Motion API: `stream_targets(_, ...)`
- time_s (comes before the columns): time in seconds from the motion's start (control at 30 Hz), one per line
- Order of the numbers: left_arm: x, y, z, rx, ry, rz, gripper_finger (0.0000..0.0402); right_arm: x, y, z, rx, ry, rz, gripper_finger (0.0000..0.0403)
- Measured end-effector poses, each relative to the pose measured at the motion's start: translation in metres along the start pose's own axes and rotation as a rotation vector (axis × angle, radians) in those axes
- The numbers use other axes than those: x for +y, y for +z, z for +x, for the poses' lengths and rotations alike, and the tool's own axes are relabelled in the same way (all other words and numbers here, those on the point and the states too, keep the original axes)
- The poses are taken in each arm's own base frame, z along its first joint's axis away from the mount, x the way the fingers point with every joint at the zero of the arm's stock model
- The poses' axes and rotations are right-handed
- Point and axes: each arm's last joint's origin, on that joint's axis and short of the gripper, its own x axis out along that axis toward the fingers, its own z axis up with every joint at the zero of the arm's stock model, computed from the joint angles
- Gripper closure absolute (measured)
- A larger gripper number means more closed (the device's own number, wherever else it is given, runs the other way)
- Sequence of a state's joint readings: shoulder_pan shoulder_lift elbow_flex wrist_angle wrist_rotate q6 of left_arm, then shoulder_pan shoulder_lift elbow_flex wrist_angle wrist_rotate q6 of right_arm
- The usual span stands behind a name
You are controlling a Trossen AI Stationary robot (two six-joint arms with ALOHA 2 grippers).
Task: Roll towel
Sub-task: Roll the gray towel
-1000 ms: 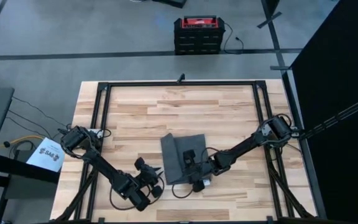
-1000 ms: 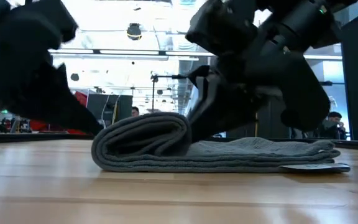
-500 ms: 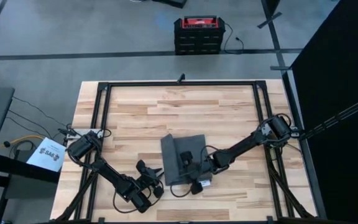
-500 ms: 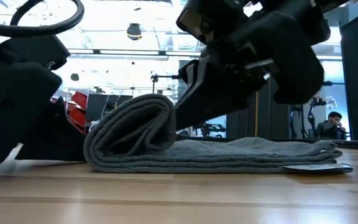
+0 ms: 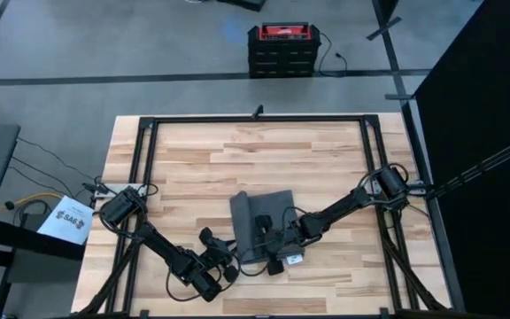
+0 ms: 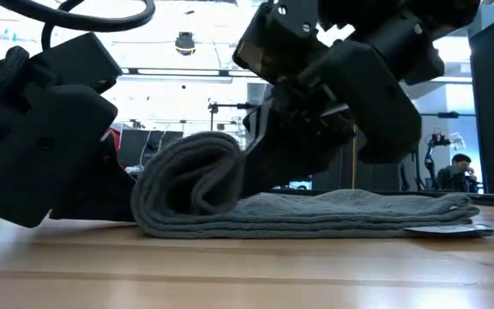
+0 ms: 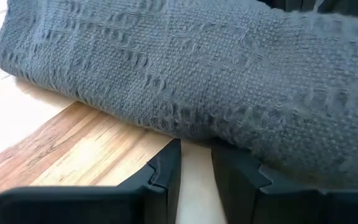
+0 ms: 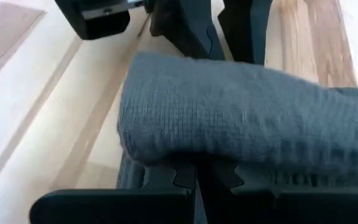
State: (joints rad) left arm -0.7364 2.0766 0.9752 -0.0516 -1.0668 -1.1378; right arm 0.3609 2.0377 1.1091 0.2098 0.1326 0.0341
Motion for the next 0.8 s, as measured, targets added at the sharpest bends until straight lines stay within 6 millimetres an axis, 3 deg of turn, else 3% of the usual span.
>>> stream_targets(0.4, 0.0, 0.0, 0.0, -0.01, 0.005, 0.009, 0.0325, 0.005, -0.005, -0.003, 0.068, 0.008, 0.034, 0.0403)
stream_targets(0.63, 0.0, 0.0, -0.001, -0.009, 0.005, 0.013, 0.0325, 0.001, 0.001, -0.027, 0.154, -0.058, 0.019, 0.0403)
stream_targets(0.8, 0.0, 0.0, -0.001, -0.008, 0.006, 0.018, 0.0325, 0.005, 0.013, -0.045, 0.118, -0.06, 0.025, 0.0403)
